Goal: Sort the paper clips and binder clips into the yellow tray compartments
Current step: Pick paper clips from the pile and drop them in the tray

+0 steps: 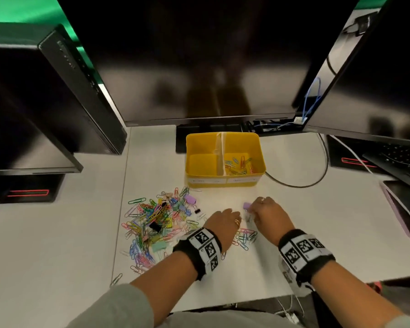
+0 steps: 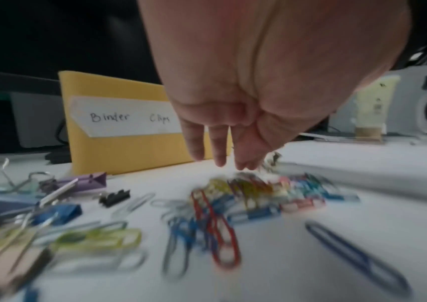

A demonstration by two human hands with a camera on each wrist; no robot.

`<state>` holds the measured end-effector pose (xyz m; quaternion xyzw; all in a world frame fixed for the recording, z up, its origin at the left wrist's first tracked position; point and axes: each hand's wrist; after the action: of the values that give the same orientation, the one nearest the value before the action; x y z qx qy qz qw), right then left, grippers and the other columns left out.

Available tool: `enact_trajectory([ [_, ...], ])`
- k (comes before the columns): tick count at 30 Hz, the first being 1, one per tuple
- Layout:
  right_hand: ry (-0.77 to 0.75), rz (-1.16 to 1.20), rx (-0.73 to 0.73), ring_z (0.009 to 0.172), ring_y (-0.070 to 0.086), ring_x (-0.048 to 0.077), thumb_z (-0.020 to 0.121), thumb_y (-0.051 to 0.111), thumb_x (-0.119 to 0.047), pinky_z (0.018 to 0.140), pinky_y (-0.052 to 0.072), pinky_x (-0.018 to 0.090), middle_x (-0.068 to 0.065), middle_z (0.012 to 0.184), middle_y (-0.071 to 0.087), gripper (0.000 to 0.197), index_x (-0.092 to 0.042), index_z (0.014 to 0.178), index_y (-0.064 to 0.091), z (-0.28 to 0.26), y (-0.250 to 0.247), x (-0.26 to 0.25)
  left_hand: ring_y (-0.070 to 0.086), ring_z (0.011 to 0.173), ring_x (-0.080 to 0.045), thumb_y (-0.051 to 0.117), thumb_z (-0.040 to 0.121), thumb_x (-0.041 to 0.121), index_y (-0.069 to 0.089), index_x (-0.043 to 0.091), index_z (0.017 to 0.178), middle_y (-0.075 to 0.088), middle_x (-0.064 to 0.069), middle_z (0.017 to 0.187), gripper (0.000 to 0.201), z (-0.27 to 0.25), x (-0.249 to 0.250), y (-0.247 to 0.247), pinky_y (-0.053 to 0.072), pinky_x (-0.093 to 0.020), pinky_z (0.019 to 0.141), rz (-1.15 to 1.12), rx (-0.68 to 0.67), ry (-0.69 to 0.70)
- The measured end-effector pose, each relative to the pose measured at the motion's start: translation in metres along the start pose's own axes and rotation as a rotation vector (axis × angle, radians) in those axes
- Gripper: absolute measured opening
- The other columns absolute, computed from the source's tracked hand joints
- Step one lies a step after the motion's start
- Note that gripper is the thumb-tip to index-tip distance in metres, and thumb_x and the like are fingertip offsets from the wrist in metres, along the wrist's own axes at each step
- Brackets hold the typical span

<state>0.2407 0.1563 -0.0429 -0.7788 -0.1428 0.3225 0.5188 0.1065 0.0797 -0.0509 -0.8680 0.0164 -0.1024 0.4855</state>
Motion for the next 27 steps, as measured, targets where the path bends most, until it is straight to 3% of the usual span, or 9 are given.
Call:
enact_trajectory([
  [3, -0.064, -0.096, -0.077, 0.117, 0.05, 0.027, 0.075, 0.044, 0.01, 0.094, 0.045, 0.035, 0.006, 0.128, 0.059, 0.043, -0.012, 0.108, 0.062, 0.0, 0.011, 0.008, 0.005, 0.148, -0.025, 0.04, 0.095, 0.008, 0.024, 0.007, 0.148, 0.004, -0.004, 0.161, 0.056, -0.007, 0.0, 0.013, 0.011, -0.044, 0.121, 0.111, -0.051, -0.036],
  [8, -0.085, -0.164, -0.026, 0.13, 0.039, 0.025, 0.077, 0.046, 0.008, 0.099, 0.038, 0.036, 0.005, 0.139, 0.048, 0.055, -0.012, 0.128, 0.048, 0.005, 0.005, 0.004, 0.003, 0.149, -0.022, 0.039, 0.093, 0.001, 0.02, 0.01, 0.15, 0.006, -0.002, 0.161, 0.06, -0.029, -0.018, 0.026, 0.008, -0.042, 0.121, 0.031, -0.025, -0.009],
  [11, -0.033, -0.25, 0.002, 0.121, 0.044, 0.026, 0.08, 0.047, 0.002, 0.095, 0.038, 0.035, 0.007, 0.13, 0.054, 0.045, -0.013, 0.122, 0.053, -0.002, 0.01, 0.006, 0.012, 0.147, -0.025, 0.046, 0.091, 0.0, 0.026, 0.007, 0.147, 0.009, -0.004, 0.16, 0.06, -0.044, -0.027, 0.022, 0.016, -0.036, 0.12, -0.113, 0.075, -0.057],
  [14, 0.013, -0.268, 0.008, 0.119, 0.045, 0.028, 0.077, 0.049, 0.005, 0.092, 0.039, 0.036, 0.008, 0.127, 0.056, 0.043, -0.012, 0.115, 0.058, -0.009, 0.02, 0.009, 0.026, 0.138, -0.024, 0.059, 0.09, 0.024, 0.045, 0.007, 0.137, 0.023, -0.004, 0.152, 0.052, -0.056, -0.035, 0.025, 0.032, -0.034, 0.114, -0.24, 0.12, -0.168],
  [16, 0.009, -0.287, -0.022, 0.115, 0.053, 0.032, 0.065, 0.063, 0.005, 0.088, 0.046, 0.04, 0.01, 0.119, 0.063, 0.044, -0.011, 0.106, 0.065, -0.015, 0.023, 0.007, 0.033, 0.13, -0.021, 0.07, 0.081, 0.032, 0.051, 0.01, 0.132, 0.032, -0.003, 0.142, 0.059, -0.06, -0.038, 0.033, 0.039, -0.032, 0.108, -0.314, 0.071, -0.222],
  [20, -0.079, -0.335, -0.042, 0.092, 0.07, 0.027, 0.028, 0.086, -0.007, 0.07, 0.058, 0.032, 0.004, 0.094, 0.074, 0.054, -0.017, 0.079, 0.072, -0.033, 0.033, -0.003, 0.039, 0.129, -0.025, 0.068, 0.084, 0.018, 0.048, 0.008, 0.133, 0.038, -0.009, 0.138, 0.055, -0.057, -0.036, 0.043, 0.042, -0.034, 0.105, -0.375, -0.006, -0.259],
  [22, -0.166, -0.222, -0.082, 0.11, 0.061, 0.031, 0.052, 0.081, -0.005, 0.089, 0.053, 0.035, 0.014, 0.117, 0.066, 0.057, -0.008, 0.107, 0.066, -0.043, 0.043, -0.009, 0.045, 0.126, -0.026, 0.064, 0.087, 0.012, 0.048, 0.005, 0.132, 0.04, -0.011, 0.137, 0.048, -0.053, -0.032, 0.04, 0.043, -0.032, 0.103, -0.398, 0.009, -0.252],
  [24, -0.154, -0.06, -0.158, 0.137, 0.032, 0.031, 0.084, 0.053, 0.0, 0.111, 0.032, 0.034, 0.019, 0.146, 0.034, 0.056, -0.006, 0.137, 0.036, -0.051, 0.049, -0.011, 0.048, 0.125, -0.026, 0.062, 0.088, 0.013, 0.047, 0.007, 0.133, 0.041, -0.01, 0.138, 0.047, -0.048, -0.029, 0.037, 0.042, -0.03, 0.103, -0.421, 0.038, -0.225],
  [27, -0.037, 0.136, -0.06, 0.14, 0.023, 0.025, 0.093, 0.047, -0.013, 0.112, 0.023, 0.025, 0.015, 0.149, 0.027, 0.052, -0.01, 0.141, 0.028, -0.052, 0.052, -0.004, 0.04, 0.131, -0.023, 0.069, 0.083, 0.022, 0.046, 0.007, 0.134, 0.036, -0.006, 0.142, 0.058, -0.045, -0.027, 0.032, 0.038, -0.029, 0.108, -0.414, 0.119, -0.21],
])
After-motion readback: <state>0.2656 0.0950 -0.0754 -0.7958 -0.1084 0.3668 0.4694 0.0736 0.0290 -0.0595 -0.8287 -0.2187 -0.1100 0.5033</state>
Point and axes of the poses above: each hand's wrist, its own z-axis towards the middle knuckle, its own y-axis out of the palm, x = y × z
